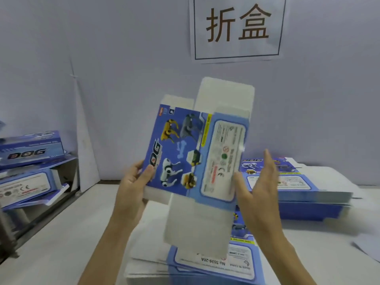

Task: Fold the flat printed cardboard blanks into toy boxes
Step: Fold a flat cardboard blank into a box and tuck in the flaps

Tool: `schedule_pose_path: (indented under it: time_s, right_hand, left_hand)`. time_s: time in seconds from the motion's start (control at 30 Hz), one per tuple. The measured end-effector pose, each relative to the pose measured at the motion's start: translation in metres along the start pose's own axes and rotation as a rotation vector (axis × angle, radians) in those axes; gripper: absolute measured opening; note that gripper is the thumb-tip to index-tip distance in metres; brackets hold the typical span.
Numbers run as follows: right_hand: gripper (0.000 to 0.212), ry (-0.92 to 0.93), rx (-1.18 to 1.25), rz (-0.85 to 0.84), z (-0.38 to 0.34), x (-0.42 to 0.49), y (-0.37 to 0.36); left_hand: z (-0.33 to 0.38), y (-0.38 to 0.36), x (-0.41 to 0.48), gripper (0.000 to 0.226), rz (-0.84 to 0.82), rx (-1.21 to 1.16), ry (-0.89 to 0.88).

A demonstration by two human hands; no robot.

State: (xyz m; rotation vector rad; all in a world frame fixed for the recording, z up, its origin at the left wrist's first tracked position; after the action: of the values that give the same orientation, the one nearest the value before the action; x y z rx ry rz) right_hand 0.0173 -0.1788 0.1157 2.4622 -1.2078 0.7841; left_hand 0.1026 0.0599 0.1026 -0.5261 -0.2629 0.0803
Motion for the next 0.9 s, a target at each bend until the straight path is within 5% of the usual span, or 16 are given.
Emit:
schedule_pose_path:
  time_s: [0.13,0.23,0.37,0.47,0.57,0.67,0.9]
  right_hand:
    - [0.038,-0.34,0.351,-0.191,0.018,-0.001,-0.012]
    - [0.047,-0.412,0.418,-0.135,0.025,0.0,-0.011]
    - [0.06,-0.472,0.46,-0.07,0.028,0.004,-0.007]
    - [0.056,-0.493,0.456,-0.089,0.028,0.0,-0.012]
    - [0.062,-0.29,0.279,-0.172,0.019,-0.007,-0.019]
    - [0.093,0.021,0.028,-0.277,0.005,-0.017,-0.024]
    - [0.078,0.37,-0.215,-0.434,-0.008,-0.023,-0.027]
  left_hand:
    - [-0.016,-0.022,-0.025,0.055,-0.254,-0.17,0.21]
    - [-0.016,-0.037,-0.043,0.056,-0.609,-0.378,0.311]
    - [-0.013,-0.047,-0.055,0.046,-0.776,-0.402,0.308]
    - [-0.018,-0.052,-0.057,0.041,-0.582,-0.045,0.23]
    - [-0.029,-0.051,-0.055,0.03,-0.359,0.35,0.192]
    - [-0.032,-0.054,-0.057,0.025,-0.327,0.461,0.158]
    - [-0.035,-0.052,-0.057,0.011,-0.356,0.699,0.048]
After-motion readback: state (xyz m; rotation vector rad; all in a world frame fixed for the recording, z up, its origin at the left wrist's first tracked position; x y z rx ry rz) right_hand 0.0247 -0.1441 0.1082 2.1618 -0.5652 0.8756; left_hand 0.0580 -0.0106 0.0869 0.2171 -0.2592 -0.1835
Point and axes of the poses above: each hand's wrist, its own x-axis towards the middle knuckle, its own y-axis out of the back of the hand, z = x × y, the point moved 5 cm from there along x, towards the middle knuckle, and after that the axes turned 15 degrees about z, right-handed, at the moved point
